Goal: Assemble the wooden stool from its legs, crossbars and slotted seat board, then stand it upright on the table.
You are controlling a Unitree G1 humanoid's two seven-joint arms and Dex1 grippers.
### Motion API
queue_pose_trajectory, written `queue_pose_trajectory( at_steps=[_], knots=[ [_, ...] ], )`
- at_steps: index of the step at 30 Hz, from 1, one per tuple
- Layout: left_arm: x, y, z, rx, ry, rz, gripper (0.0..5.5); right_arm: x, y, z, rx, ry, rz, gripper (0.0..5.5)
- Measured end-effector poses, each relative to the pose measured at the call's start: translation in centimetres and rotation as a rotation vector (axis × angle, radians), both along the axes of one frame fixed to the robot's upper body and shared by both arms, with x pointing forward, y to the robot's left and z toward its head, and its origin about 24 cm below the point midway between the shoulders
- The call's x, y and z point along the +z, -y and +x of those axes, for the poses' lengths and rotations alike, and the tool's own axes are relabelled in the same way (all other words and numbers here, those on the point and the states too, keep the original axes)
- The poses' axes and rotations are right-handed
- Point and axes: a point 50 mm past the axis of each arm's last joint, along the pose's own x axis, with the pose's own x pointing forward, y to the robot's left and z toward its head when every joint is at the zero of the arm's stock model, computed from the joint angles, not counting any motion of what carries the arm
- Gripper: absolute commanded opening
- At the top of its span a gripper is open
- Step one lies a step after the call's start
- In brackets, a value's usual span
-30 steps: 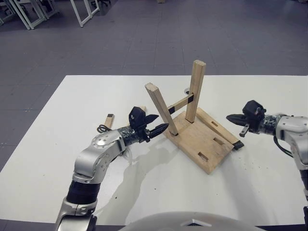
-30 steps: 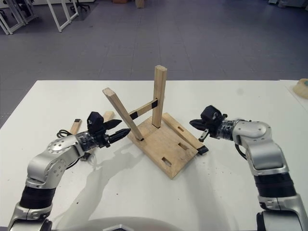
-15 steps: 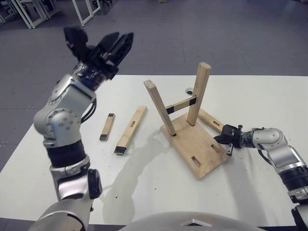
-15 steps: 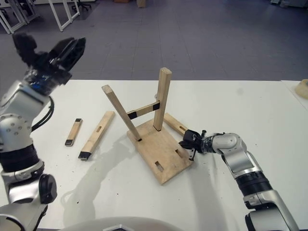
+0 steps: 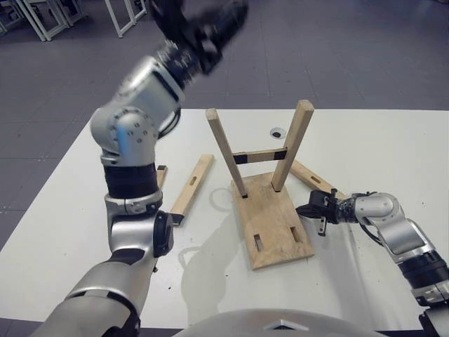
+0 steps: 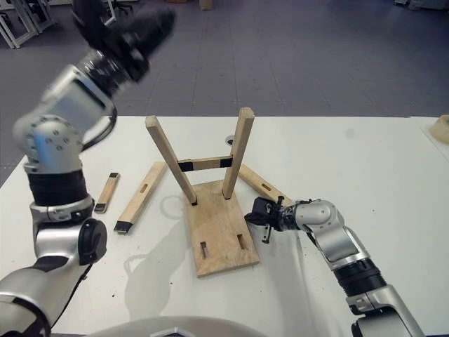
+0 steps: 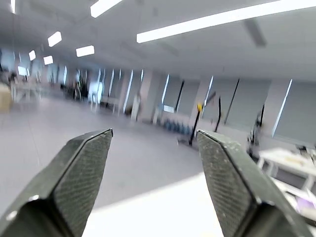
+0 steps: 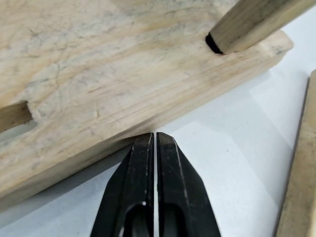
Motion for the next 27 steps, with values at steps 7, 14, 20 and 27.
queue_pose_trajectory(
  at_steps=[7,14,20,27],
  knots=[
    [-3.6,0.3,-1.2,-0.013,-0.06,0.106,3.15,-0.6,0.1,-0.6,-0.029,-0.019,-0.004,0.1],
    [-0.4,0.3,-0.9,0.049,0.057,0.011,3.15,-0.2,-0.2,-0.6,-0.028,0.004,0.001,0.1],
    [5.0,-3.2,-2.7,0.158,0.281,-0.106,3.15,-0.2,-0.2,-0.7,-0.04,-0.003,0.006,0.1],
    [-4.6,-11.7,-5.3,0.474,0.085,0.106,3.15,0.6,-0.5,-0.3,-0.128,0.045,0.087,0.1]
  ],
)
